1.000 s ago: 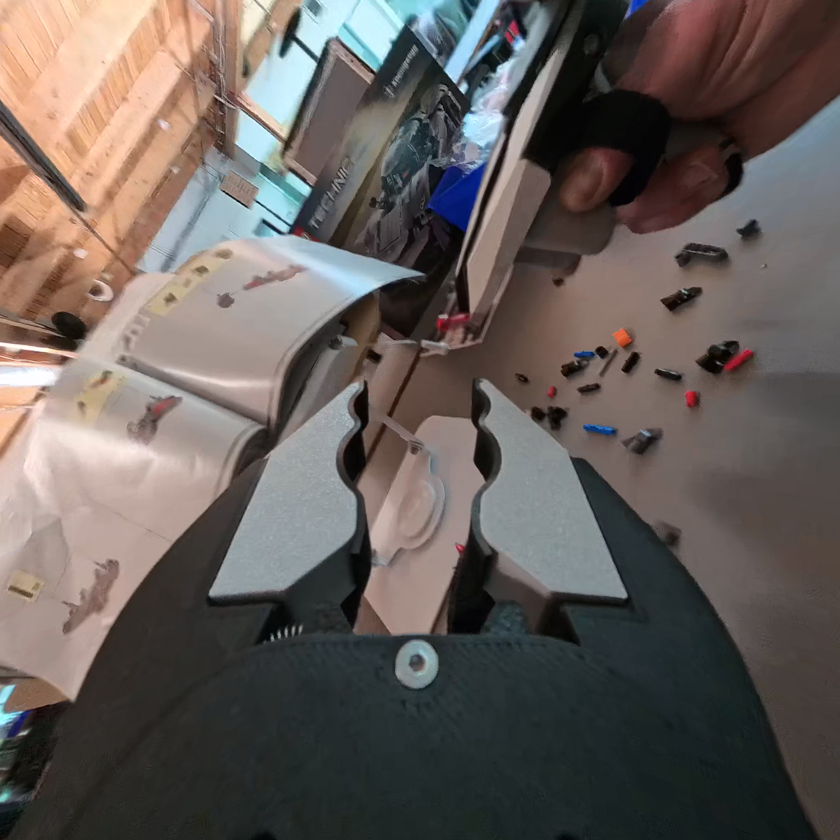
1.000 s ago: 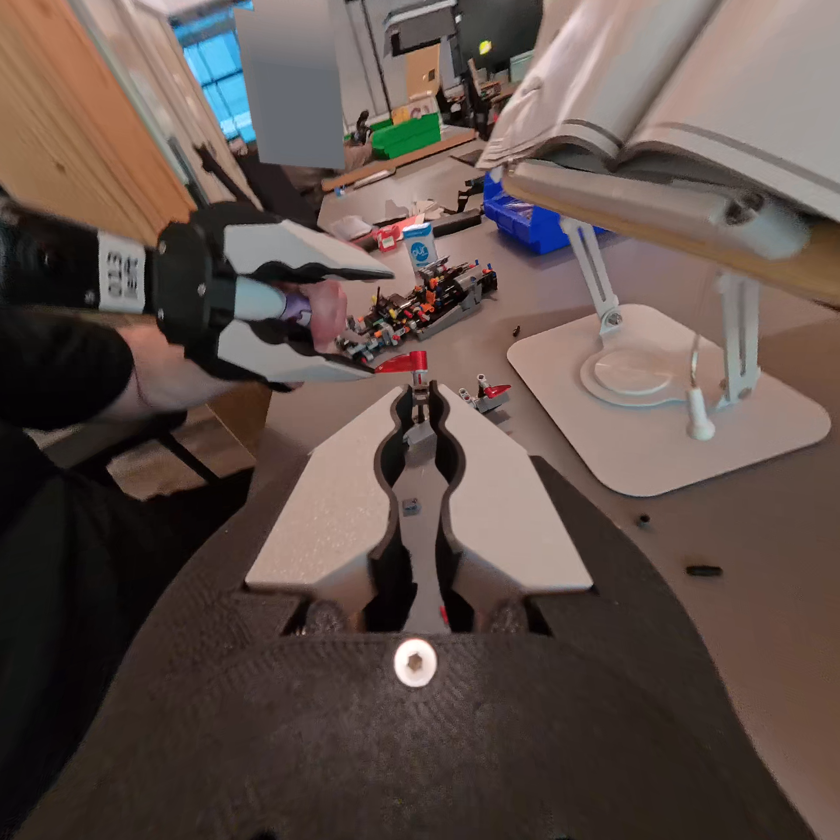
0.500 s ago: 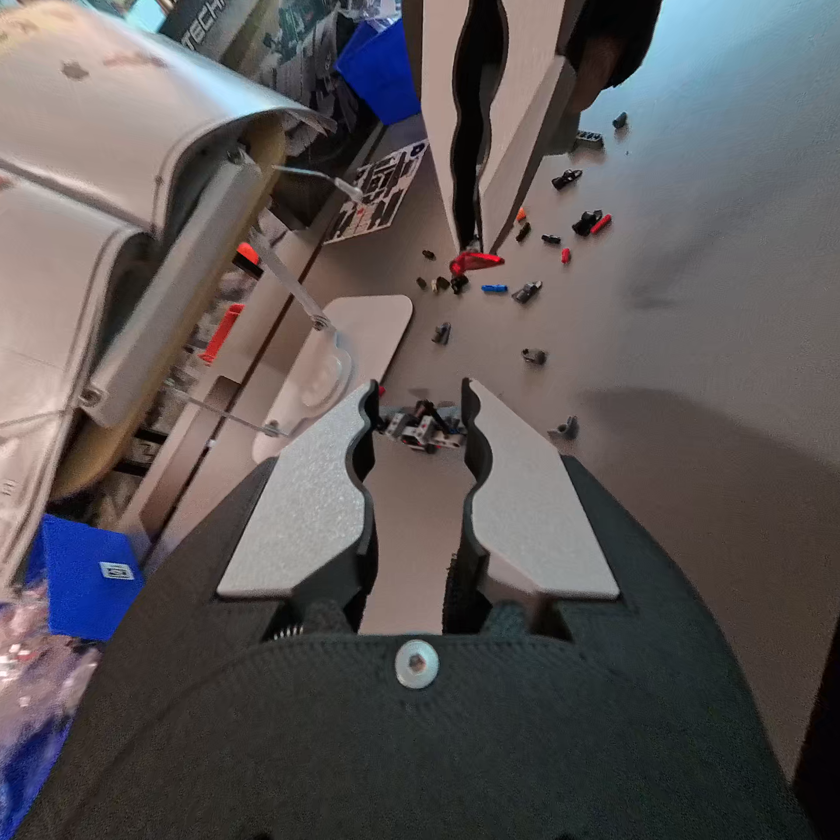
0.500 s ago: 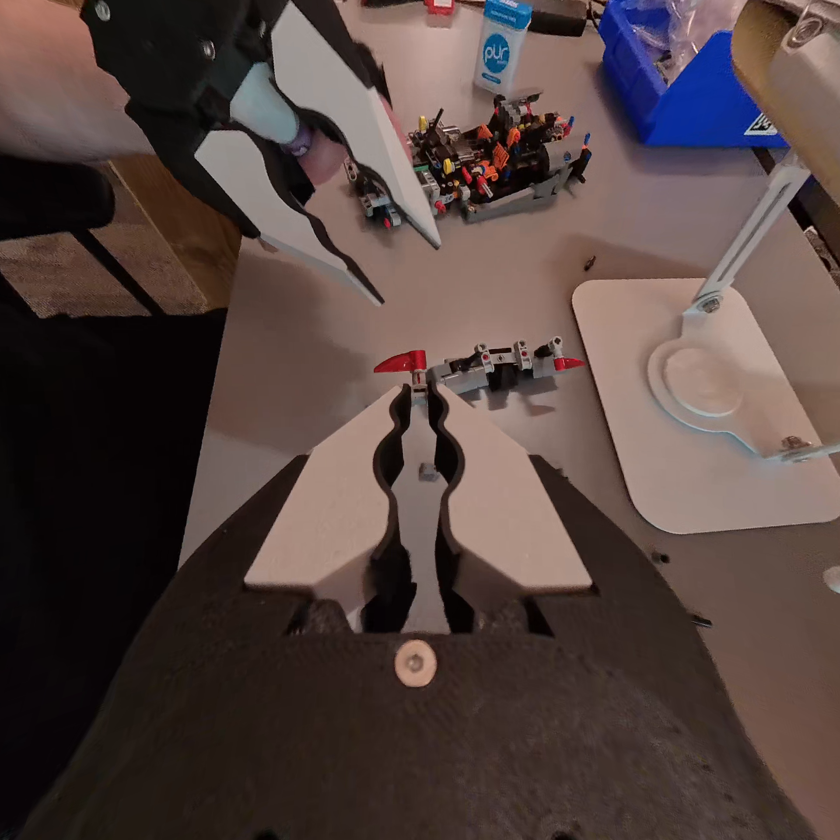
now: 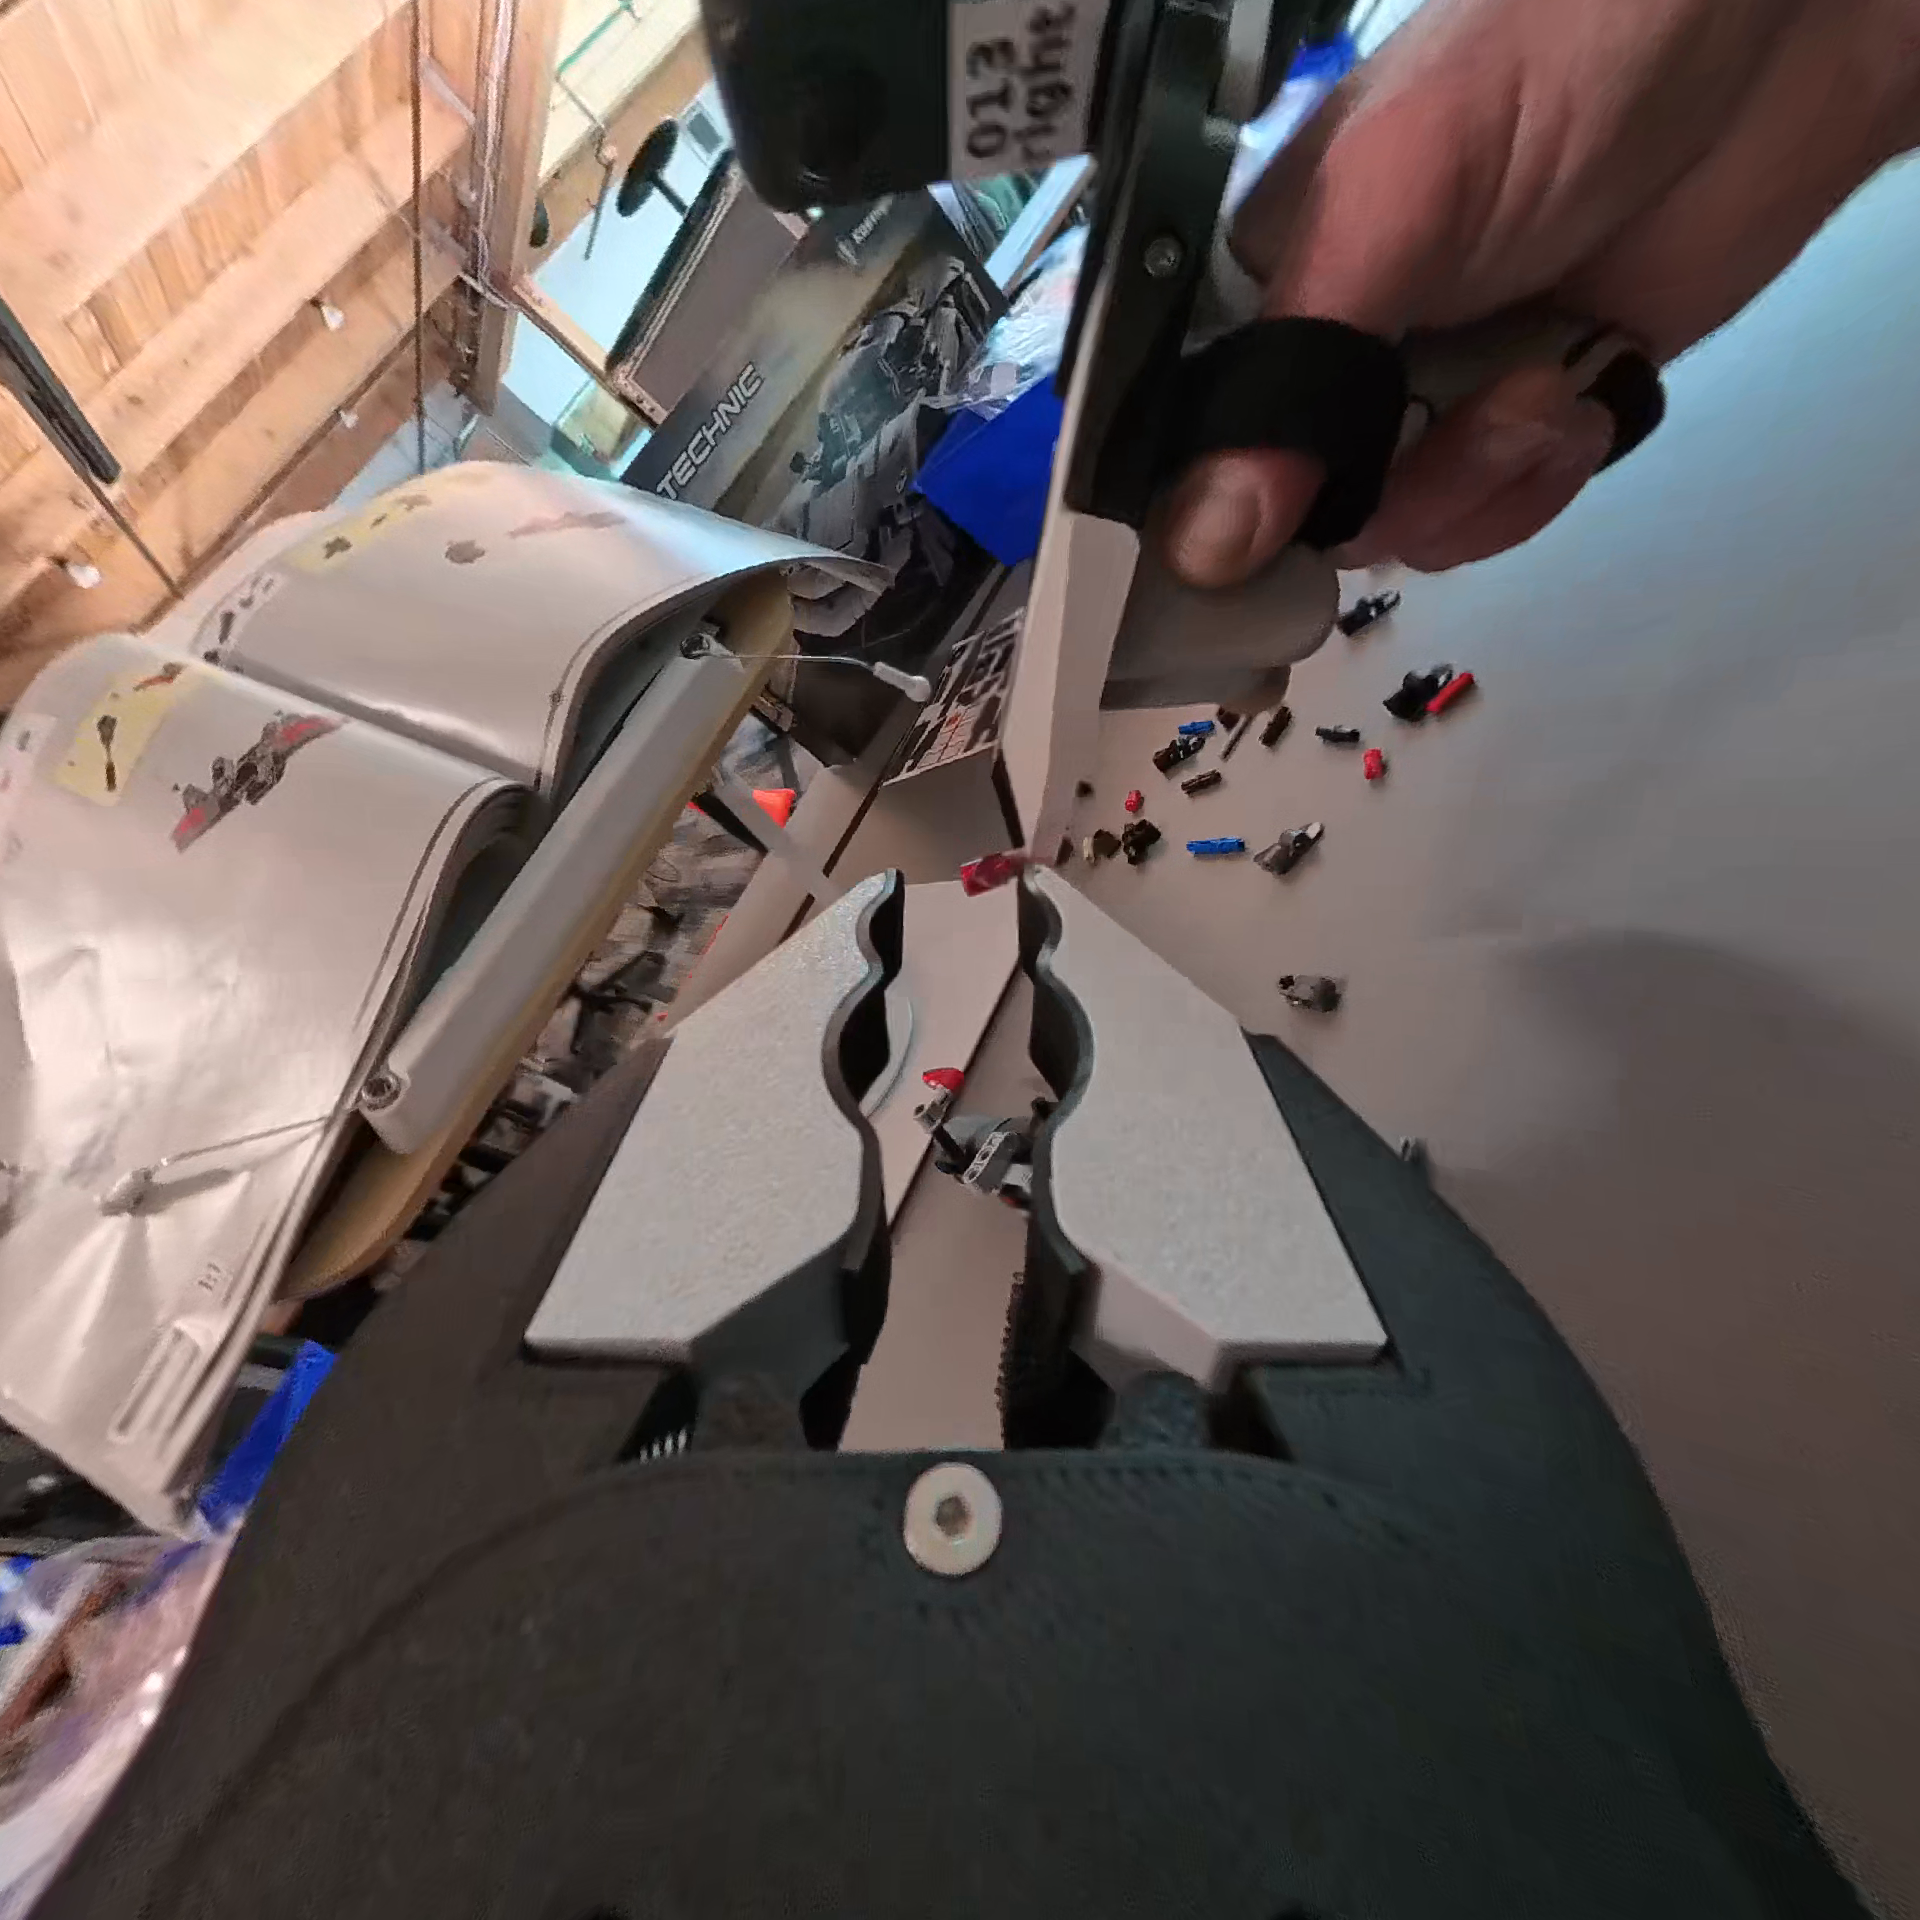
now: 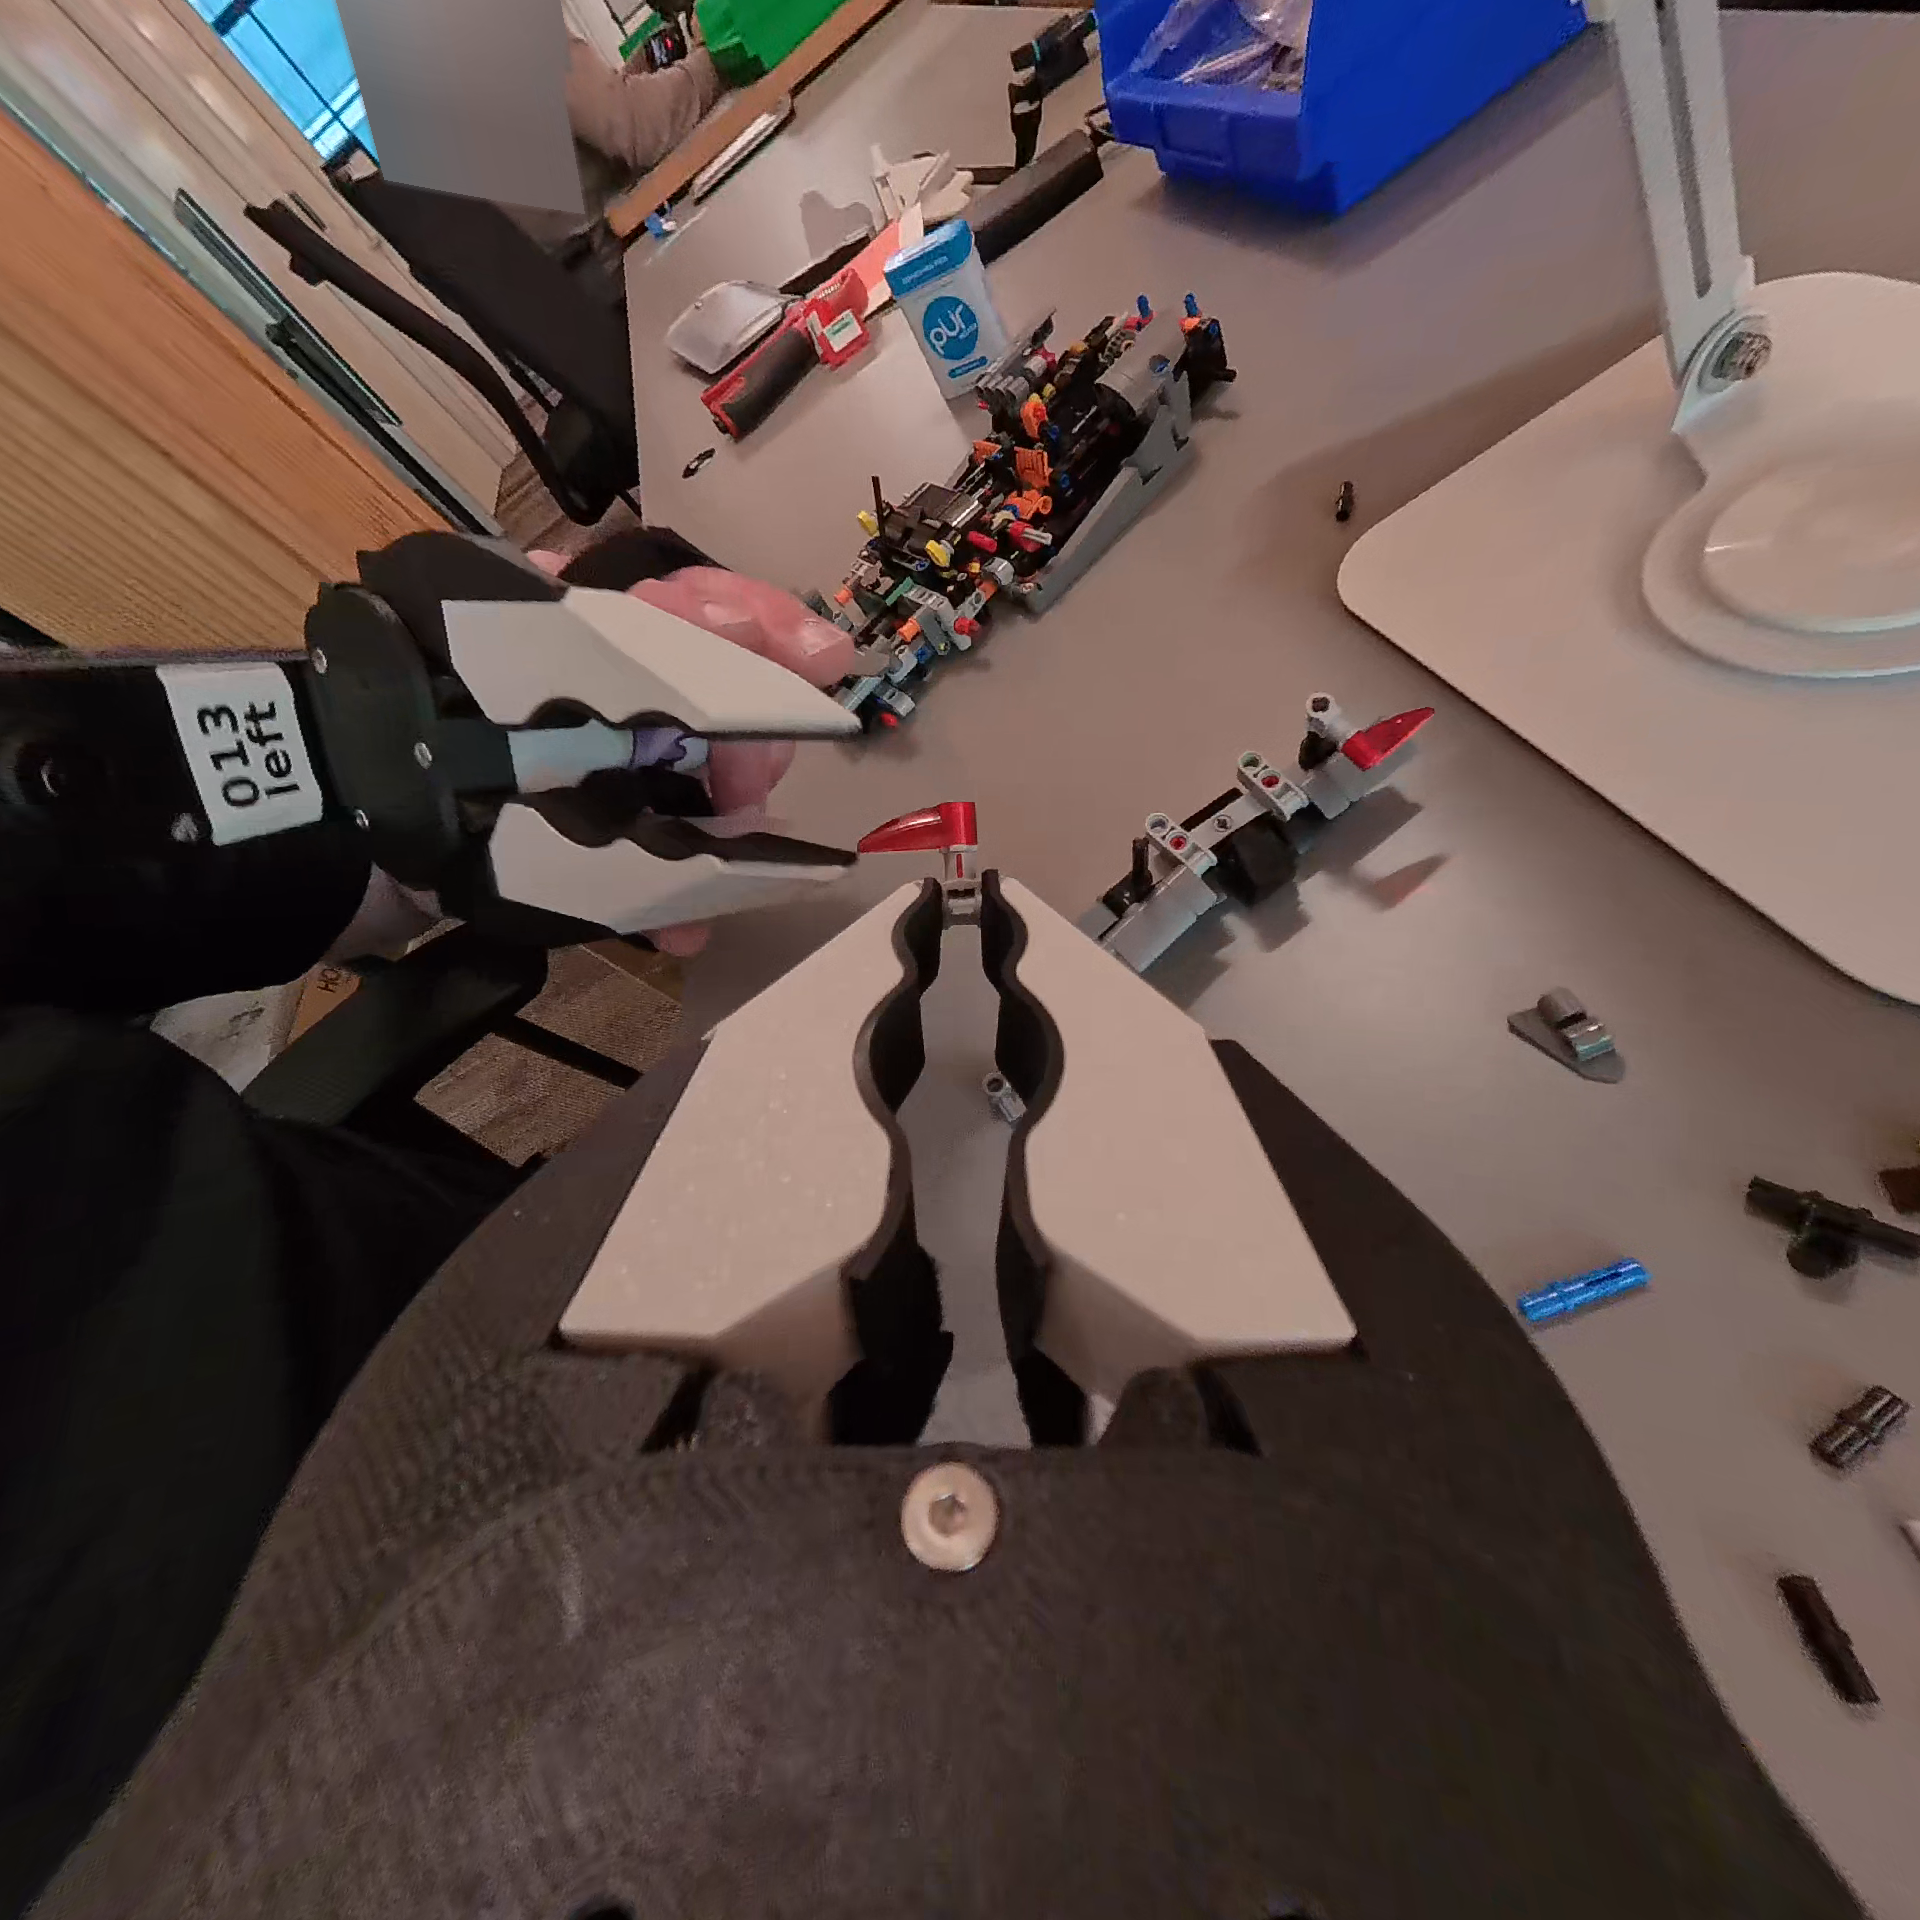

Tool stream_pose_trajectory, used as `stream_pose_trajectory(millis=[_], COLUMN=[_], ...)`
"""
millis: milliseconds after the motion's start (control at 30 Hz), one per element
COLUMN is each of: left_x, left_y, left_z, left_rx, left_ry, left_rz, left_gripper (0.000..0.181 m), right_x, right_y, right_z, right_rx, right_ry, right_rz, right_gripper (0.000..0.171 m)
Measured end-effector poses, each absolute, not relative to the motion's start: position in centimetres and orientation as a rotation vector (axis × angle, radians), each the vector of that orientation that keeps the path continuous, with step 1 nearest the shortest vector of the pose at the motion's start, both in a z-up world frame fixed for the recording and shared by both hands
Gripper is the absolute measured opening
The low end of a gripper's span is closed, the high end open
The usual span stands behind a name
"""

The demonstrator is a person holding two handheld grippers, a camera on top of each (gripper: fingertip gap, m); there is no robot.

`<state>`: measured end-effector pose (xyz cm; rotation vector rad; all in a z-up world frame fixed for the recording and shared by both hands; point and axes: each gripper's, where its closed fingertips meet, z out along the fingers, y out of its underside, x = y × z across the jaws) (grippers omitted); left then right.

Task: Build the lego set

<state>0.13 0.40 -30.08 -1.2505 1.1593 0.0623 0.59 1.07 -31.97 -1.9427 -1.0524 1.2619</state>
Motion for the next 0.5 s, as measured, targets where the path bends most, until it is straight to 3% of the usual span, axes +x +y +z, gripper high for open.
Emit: stream_pose_trajectory(millis=[267,500], left_x=[0.8,0.1], left_y=[0.4,0.5], left_z=[-31.2,-30.3], left_rx=[-1.094,-1.13], left_ry=[1.3,1.212], left_rz=[0.26,0.122], left_gripper=[0.005,0.005], right_x=[0.3,-0.1], right_y=[0.2,0.1], right_z=[-32.2,-31.1], right_rx=[-1.98,-1.926], right_ry=[-1.051,-1.017], right_rz=[1.291,1.438], right_gripper=[0.005,0.007])
